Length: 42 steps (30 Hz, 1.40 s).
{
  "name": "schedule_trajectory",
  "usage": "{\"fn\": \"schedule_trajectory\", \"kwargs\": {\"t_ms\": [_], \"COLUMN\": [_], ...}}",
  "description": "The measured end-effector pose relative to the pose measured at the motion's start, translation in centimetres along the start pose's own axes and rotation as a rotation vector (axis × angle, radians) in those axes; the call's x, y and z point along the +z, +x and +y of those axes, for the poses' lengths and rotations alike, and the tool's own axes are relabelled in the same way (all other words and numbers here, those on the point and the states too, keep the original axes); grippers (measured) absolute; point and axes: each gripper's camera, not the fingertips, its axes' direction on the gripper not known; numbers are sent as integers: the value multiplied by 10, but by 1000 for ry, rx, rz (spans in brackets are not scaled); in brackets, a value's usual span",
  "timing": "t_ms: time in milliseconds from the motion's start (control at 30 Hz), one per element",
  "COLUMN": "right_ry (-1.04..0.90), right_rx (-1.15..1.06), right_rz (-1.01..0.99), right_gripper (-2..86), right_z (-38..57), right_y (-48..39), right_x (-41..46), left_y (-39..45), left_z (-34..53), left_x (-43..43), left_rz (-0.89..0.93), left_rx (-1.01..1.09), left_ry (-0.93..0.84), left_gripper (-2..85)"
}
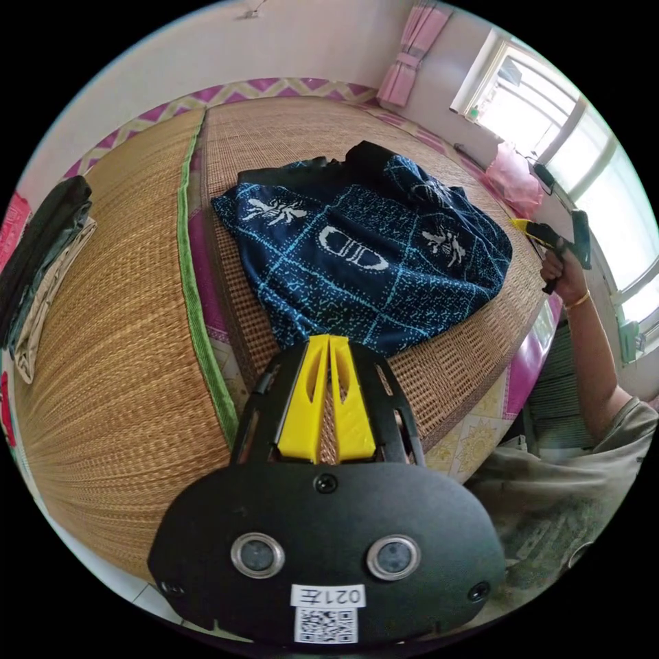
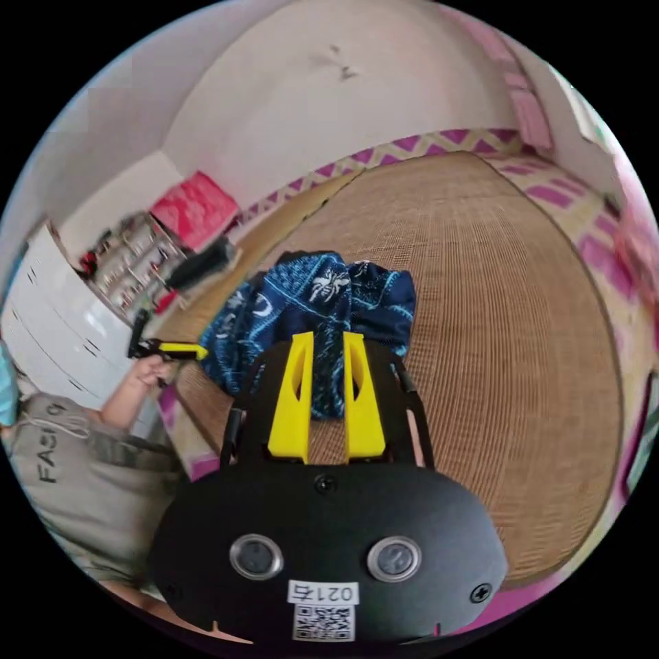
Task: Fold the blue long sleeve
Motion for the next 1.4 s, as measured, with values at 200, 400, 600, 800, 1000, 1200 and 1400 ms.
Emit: {"fn": "schedule_trajectory", "kwargs": {"t_ms": [200, 400, 600, 800, 1000, 1200, 1400], "right_ry": [-287, 12, 1, -147, 90, -38, -140], "right_rx": [-92, 96, 286, 228, 43, -90, 9], "right_rz": [-34, -169, -338, -256, -244, -196, -376], "right_gripper": [40, -1, 1, 4, 54, 106, 98], "right_z": [-59, 14, 85, 92, 26, -116, -202], "right_y": [6, 83, 154, 144, 115, 122, 178], "right_x": [107, 14, 58, 61, 17, 90, 153], "left_y": [1, -4, -12, -25, -38, -83, -166], "left_z": [12, 30, 47, 58, 65, -31, -108], "left_x": [9, 20, 36, 54, 22, 18, 123], "left_rz": [-11, 0, 17, 48, 73, 89, 258], "left_rx": [-11, -8, -16, -33, 14, 88, -12], "left_ry": [24, 58, 90, 92, 324, 333, 156], "left_gripper": [-10, -9, -9, -9, -7, 65, 110]}}
